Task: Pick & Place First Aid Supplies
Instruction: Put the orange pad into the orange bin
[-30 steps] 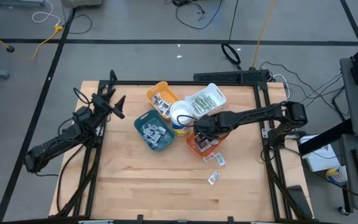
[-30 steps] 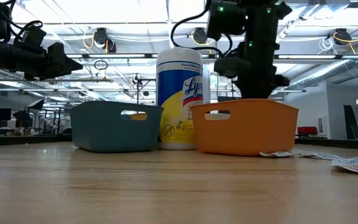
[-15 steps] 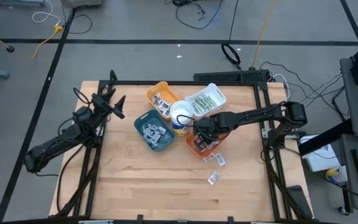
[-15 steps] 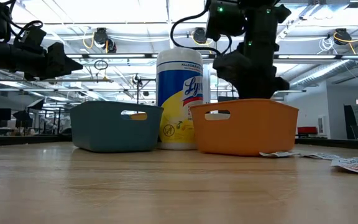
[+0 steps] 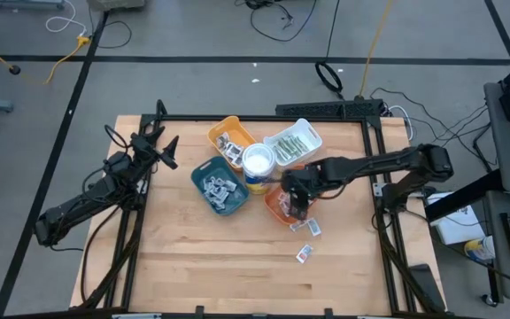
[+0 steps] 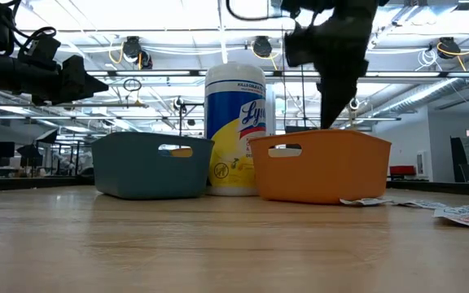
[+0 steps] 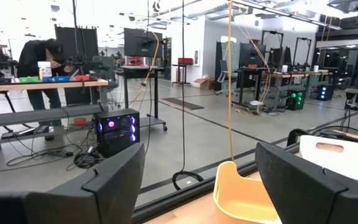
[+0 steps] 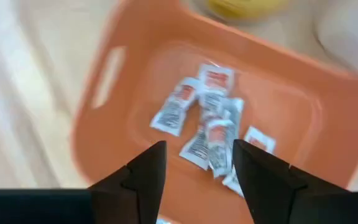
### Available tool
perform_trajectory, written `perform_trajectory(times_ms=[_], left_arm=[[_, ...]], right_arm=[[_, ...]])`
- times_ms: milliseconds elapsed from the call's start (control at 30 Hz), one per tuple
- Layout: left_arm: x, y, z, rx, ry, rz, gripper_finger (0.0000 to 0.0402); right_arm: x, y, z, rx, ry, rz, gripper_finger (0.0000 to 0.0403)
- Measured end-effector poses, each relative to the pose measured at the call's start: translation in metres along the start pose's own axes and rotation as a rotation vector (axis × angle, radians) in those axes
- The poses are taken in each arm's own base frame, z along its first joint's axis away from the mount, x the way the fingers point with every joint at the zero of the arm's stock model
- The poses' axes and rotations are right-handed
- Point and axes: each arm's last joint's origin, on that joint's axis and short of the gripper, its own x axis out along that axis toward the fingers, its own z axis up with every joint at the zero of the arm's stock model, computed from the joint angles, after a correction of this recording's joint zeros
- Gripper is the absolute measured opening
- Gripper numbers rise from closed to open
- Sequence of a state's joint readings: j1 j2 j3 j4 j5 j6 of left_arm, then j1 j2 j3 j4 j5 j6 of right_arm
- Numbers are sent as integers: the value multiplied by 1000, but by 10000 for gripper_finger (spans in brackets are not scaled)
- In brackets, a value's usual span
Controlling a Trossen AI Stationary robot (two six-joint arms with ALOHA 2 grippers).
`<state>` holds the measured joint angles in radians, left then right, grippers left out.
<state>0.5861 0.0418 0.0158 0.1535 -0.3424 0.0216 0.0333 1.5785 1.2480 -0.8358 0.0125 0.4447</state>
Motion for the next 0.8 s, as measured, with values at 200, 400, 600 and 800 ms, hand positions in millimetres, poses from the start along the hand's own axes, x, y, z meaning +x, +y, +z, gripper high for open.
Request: perform_trajectory(times_ms=[200,400,600,800], left_arm=[[0,0,0,0,0,0,308],[0,0,0,0,0,0,308],[0,0,0,0,0,0,308],[0,0,0,0,0,0,308]], right_arm=[[-7,12,-7,-379,-14,37,177],[-7,20,-12,-631,-8,50,173],[-8,40,-23,-784,-15,81,175],[-11,68,-42,-890,-23,141,172]])
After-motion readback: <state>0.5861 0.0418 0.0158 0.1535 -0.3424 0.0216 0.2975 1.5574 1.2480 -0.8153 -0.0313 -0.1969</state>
